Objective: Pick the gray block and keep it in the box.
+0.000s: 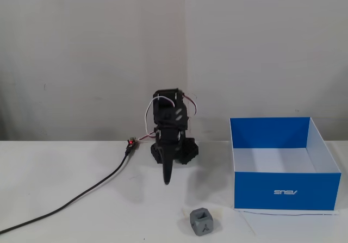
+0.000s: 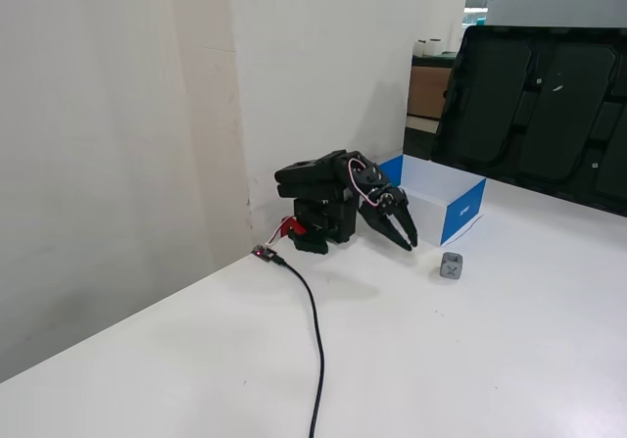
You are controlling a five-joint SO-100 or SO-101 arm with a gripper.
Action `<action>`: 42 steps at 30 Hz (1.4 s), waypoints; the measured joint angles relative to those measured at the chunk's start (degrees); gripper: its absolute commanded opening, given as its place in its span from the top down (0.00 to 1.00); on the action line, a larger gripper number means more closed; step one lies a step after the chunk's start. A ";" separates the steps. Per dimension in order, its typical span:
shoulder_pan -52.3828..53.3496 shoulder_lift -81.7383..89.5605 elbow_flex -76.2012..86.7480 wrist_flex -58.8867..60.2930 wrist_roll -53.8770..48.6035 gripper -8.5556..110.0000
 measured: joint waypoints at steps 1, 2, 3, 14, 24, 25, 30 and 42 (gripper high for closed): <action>-0.44 -2.64 -1.32 -0.70 0.26 0.93; -0.62 -5.01 -2.46 -1.32 0.62 0.93; -0.88 -7.29 -3.52 -1.93 0.88 0.93; -6.33 -30.15 -14.24 -5.10 1.05 0.91; -9.40 -44.12 -23.38 -5.10 1.05 0.88; -9.40 -45.62 -24.35 -5.10 1.05 0.87; -9.49 -52.56 -28.65 -4.13 1.05 0.81; -11.60 -71.89 -41.66 1.05 1.05 0.74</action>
